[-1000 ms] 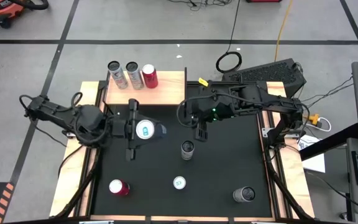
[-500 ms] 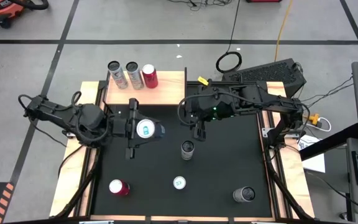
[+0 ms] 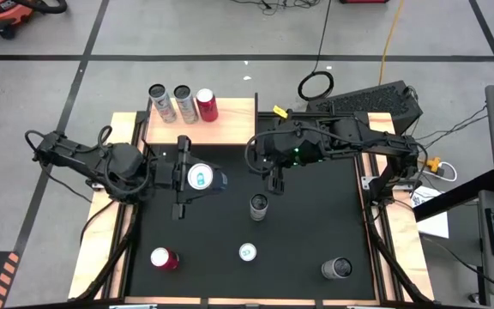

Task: Place canned beverage on shelf
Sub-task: Put the top blue soda can on the shelf

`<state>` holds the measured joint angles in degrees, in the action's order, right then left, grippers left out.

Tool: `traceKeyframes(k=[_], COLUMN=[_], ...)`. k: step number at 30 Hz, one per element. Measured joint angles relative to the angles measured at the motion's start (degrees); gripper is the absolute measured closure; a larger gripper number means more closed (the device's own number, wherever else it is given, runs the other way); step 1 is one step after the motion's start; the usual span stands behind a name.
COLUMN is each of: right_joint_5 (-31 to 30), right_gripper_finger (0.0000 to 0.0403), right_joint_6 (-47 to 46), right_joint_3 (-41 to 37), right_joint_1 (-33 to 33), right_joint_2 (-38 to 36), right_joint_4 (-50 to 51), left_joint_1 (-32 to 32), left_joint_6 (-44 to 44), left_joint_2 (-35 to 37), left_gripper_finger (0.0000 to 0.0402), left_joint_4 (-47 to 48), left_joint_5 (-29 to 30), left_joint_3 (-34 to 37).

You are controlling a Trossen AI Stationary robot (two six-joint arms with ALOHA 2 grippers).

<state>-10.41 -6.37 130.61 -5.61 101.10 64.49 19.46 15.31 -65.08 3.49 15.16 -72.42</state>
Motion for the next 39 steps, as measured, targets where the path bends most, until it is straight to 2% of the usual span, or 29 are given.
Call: traceKeyframes(k=[5,10,14,20,26,32,39], right_joint_5=[0.0,0.0,-0.01,0.03,1.51,1.52,1.5], right_gripper_finger=[0.0131,0.0117,0.0083,0.001,0.0025,0.0024,0.0023], right_joint_6=[-0.06,-4.35,-5.34,-7.36,-7.52,-7.37,-4.63], right_joint_3=[0.0,0.0,0.02,0.02,0.02,0.02,0.02], right_joint_1=[0.13,0.15,0.42,0.42,0.42,0.42,0.39], right_joint_2=[0.0,0.0,0.33,0.95,0.98,0.99,1.01], right_joint_4=[0.46,3.59,4.01,4.01,3.25,2.96,-0.81], left_joint_1=[0.0,0.0,0.0,0.0,-1.06,-3.76,-4.87], left_joint_6=[0.02,-0.04,-1.71,-2.92,-4.45,-11.46,-13.53], left_joint_2=[0.0,0.0,-0.21,-1.53,-2.71,-2.62,-2.6], left_gripper_finger=[0.0189,0.0189,0.0189,0.0189,0.0189,0.0189,0.0189], left_joint_4=[0.0,0.26,0.23,0.23,0.1,0.0,0.1], left_joint_5=[0.07,-1.07,-1.64,-1.64,-1.53,-1.28,-1.18], left_joint_3=[0.0,0.0,0.02,0.09,0.09,0.09,0.09])
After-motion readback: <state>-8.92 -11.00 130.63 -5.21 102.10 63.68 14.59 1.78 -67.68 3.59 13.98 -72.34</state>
